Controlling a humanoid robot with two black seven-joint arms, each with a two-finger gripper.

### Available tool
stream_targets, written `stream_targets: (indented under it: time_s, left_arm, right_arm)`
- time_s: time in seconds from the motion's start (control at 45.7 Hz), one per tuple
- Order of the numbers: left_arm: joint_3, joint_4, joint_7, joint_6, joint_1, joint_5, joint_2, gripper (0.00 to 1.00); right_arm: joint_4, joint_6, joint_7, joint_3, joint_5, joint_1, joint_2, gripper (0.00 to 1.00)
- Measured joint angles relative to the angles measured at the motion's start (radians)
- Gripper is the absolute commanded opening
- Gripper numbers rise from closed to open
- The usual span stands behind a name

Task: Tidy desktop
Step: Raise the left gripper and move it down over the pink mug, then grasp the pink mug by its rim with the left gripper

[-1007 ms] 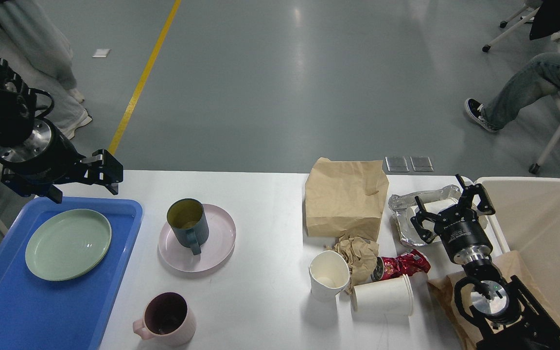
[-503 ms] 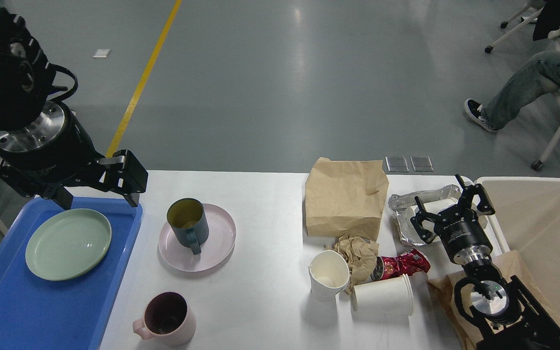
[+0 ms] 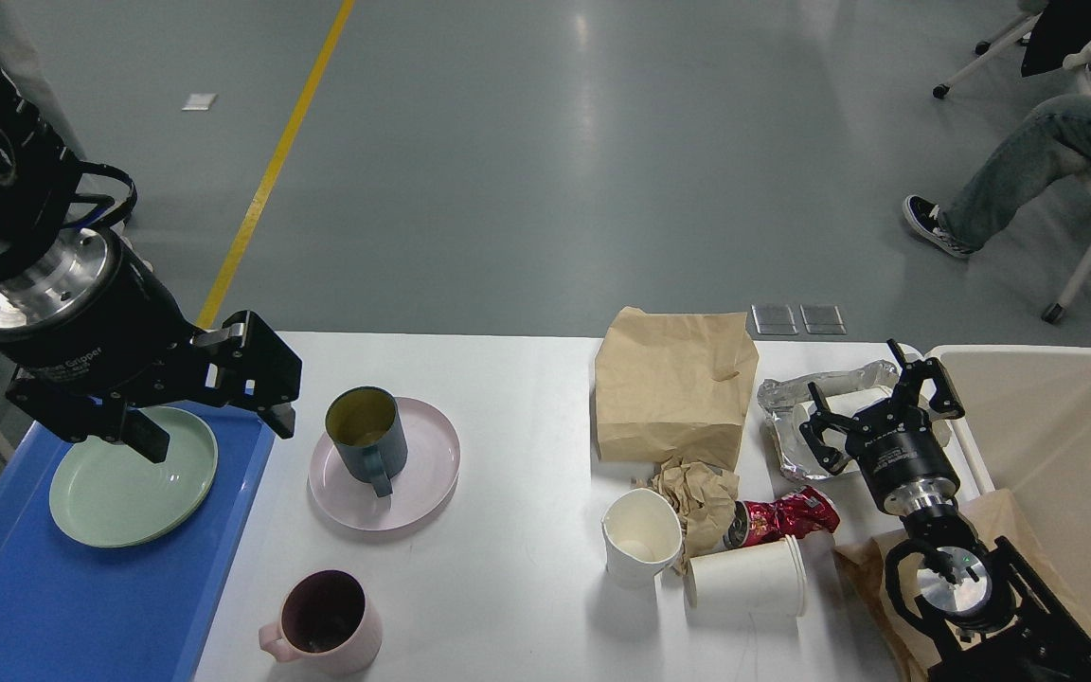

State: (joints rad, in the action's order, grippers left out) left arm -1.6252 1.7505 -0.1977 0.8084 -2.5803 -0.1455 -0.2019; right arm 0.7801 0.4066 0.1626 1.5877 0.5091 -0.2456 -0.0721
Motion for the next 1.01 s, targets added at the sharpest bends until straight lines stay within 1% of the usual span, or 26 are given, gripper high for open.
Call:
stream_targets:
  time_s: [0.153,0.263,0.372,0.525,0.591,0.7,0.788,0.876,1.007]
  left_arm:
    - [0.015,-0.007,-0.003,-0.014,0.055,0.001,-0.01,0.96]
    - [0.049,-0.01,0.0,-0.072,0.139,0.001,-0.016,0.96]
    - [0.074,-0.011,0.005,-0.184,0.251,0.001,-0.009,0.96]
    - [0.112,-0.024,0.009,-0.384,0.434,0.014,-0.016,0.96]
    - [0.136,-0.039,0.009,-0.443,0.509,0.038,-0.02,0.94]
    - [0.18,-0.067,0.009,-0.478,0.608,0.122,-0.046,0.88]
    - [0.222,-0.091,0.009,-0.493,0.687,0.231,-0.08,0.88]
    - [0.241,-0.125,0.009,-0.517,0.758,0.322,-0.083,0.88]
    - [0.237,-0.173,0.009,-0.553,0.796,0.379,-0.066,0.88]
  right_arm:
    - [0.001,0.0,0.0,0.0,0.0,0.001,0.0,1.0]
    - [0.001,0.0,0.0,0.0,0.0,0.001,0.0,1.0]
    - [0.001,0.0,0.0,0.0,0.0,0.002,0.0,1.0]
    - [0.001,0.0,0.0,0.0,0.0,0.002,0.0,1.0]
    - [0.001,0.0,0.0,0.0,0.0,0.002,0.0,1.0]
    - [0.001,0.0,0.0,0.0,0.0,0.002,0.0,1.0]
    - [0.001,0.0,0.0,0.0,0.0,0.002,0.0,1.0]
    - [0.001,0.0,0.0,0.0,0.0,0.002,0.0,1.0]
    - [0.001,0.0,0.0,0.0,0.0,0.002,0.0,1.0]
